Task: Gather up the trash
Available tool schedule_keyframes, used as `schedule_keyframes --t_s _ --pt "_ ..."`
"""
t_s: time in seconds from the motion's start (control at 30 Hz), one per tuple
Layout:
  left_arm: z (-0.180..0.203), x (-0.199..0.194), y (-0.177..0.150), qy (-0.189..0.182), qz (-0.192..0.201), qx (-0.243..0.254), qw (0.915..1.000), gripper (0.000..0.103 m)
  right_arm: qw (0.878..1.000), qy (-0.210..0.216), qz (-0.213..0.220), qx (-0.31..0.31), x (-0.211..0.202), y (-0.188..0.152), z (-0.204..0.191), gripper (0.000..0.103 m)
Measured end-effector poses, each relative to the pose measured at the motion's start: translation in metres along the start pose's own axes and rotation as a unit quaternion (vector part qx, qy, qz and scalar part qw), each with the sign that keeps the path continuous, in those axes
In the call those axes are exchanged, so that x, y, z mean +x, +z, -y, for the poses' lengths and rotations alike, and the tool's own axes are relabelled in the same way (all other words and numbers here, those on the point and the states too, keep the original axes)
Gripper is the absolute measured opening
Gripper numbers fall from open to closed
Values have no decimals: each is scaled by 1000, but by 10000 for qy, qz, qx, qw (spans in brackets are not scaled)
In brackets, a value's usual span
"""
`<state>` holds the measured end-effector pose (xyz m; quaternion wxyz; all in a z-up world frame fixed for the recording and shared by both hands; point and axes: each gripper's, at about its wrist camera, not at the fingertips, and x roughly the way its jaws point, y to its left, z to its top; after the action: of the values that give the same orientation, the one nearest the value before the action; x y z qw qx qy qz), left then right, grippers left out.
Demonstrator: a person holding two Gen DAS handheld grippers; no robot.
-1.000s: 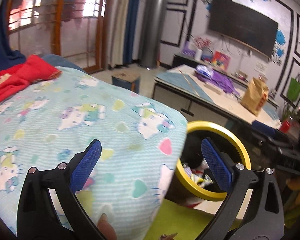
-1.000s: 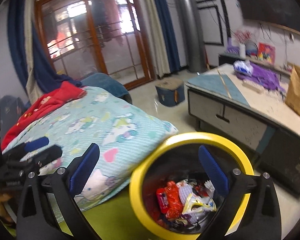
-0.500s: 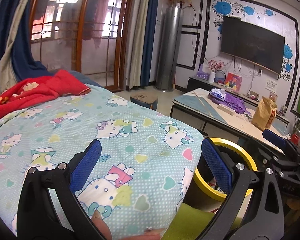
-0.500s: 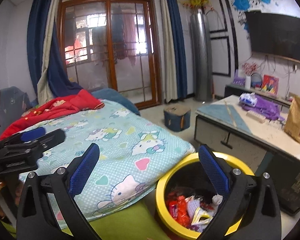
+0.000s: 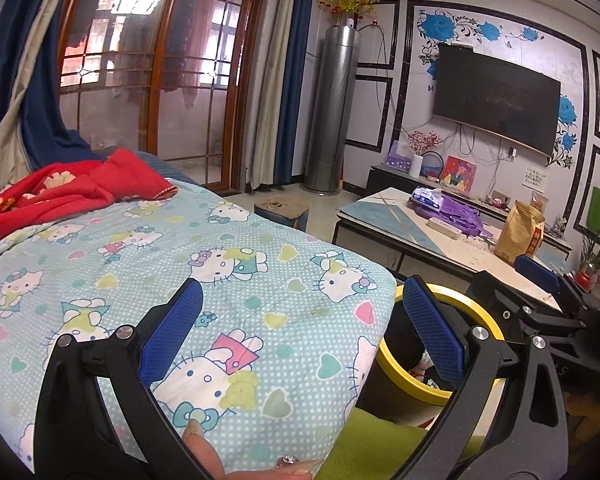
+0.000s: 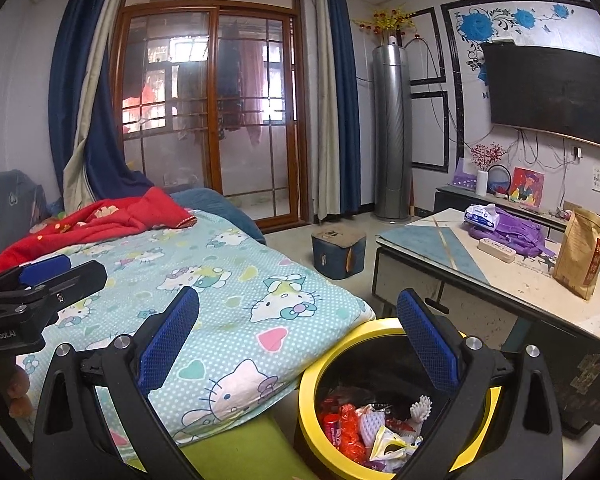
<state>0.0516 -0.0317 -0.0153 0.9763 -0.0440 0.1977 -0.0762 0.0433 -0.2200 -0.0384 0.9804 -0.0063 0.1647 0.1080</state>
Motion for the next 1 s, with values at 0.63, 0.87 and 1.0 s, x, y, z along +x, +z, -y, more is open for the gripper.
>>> schedule_keyframes --t_s 0.63,0.87,1.0 --pt "0 0 -4 38 -14 -8 10000 92 10000 -42 15 28 1 -4 -1 97" --pt "0 0 -4 39 -16 -11 10000 92 10000 -47 19 24 1 -4 -1 97" --pt "0 0 -4 29 -18 -8 10000 92 10000 -48 15 30 1 -4 -1 97"
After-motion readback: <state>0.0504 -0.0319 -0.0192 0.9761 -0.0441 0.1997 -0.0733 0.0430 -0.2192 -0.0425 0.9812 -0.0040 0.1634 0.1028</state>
